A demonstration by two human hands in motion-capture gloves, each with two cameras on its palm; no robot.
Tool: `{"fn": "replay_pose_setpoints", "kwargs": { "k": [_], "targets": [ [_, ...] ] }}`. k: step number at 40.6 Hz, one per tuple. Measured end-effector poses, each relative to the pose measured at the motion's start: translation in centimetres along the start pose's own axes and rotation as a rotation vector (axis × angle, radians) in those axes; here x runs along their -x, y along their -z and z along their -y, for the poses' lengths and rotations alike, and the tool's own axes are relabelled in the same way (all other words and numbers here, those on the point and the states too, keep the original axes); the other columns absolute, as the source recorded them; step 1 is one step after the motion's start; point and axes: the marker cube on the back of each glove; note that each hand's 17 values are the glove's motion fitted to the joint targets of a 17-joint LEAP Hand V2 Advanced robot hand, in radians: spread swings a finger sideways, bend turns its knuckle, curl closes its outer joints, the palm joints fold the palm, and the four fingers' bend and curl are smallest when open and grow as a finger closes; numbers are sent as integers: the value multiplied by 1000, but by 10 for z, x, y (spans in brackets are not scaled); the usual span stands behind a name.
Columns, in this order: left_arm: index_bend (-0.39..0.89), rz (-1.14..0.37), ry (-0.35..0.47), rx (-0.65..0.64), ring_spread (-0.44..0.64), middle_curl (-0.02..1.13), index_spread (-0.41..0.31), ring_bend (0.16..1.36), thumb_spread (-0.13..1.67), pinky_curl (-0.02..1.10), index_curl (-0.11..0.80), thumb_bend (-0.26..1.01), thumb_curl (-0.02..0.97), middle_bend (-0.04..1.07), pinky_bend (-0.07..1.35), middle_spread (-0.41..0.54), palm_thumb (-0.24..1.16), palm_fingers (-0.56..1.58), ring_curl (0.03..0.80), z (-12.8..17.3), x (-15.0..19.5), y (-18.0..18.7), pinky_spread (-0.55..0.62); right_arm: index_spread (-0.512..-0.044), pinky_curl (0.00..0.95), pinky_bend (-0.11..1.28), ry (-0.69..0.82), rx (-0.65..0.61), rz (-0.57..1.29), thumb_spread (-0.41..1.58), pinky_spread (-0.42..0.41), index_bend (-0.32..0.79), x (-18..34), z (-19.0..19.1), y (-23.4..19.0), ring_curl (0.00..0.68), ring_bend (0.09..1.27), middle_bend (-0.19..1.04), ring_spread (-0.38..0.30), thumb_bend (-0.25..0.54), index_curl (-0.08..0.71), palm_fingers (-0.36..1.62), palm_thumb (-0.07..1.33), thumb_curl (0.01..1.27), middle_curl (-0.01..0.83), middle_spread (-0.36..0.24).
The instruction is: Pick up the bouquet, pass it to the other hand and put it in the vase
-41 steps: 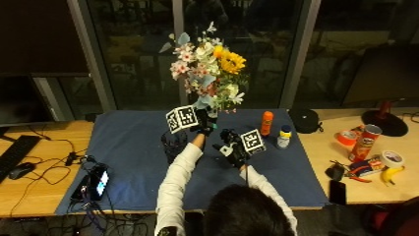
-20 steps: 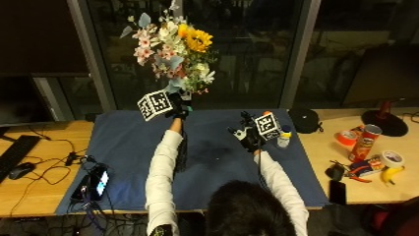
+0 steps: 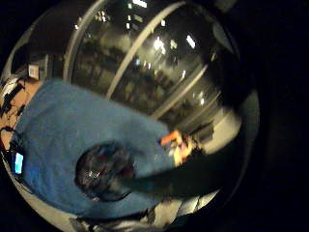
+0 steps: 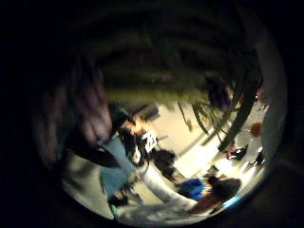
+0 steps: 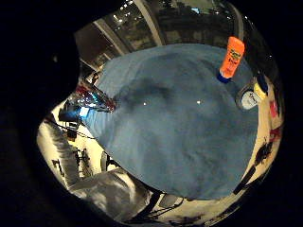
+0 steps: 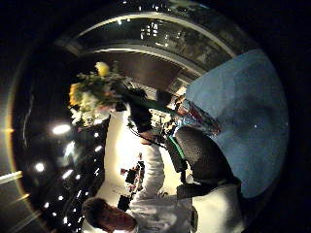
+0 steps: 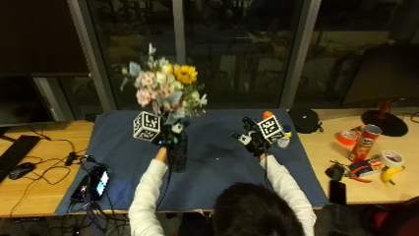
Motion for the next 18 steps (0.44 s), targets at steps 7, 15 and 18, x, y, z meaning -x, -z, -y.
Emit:
{"fn": "replay_pose_setpoints", "kwargs": {
  "k": [7, 15, 18],
  "targets": [
    [35, 62, 204, 313, 63, 553, 103, 730, 852, 471, 394, -83, 423, 442, 509, 38, 340, -252, 465, -83, 123, -14, 94, -235, 330, 424, -55, 18, -28, 1052, 250, 157, -43, -21, 4, 299, 401, 214, 130, -25, 288, 112, 593, 370, 372, 79],
    [66, 113, 217, 242, 353, 347, 254, 615, 834, 335, 292, -44, 395, 203, 415, 351, 311, -204, 307, -112, 156, 3, 355, -226, 328, 402, -41, -95, -208, 1066, 250, 157, -50, -32, 15, 293, 380, 201, 138, -20, 294, 131, 604, 360, 367, 85],
    [74, 135, 208, 216, 403, 327, 275, 603, 832, 323, 268, -40, 388, 183, 404, 405, 309, -180, 295, -113, 154, 7, 405, -227, 327, 392, -25, -71, -173, 1067, 251, 157, -55, -30, 13, 290, 371, 197, 140, -19, 296, 139, 612, 360, 365, 86]
  ]
}}
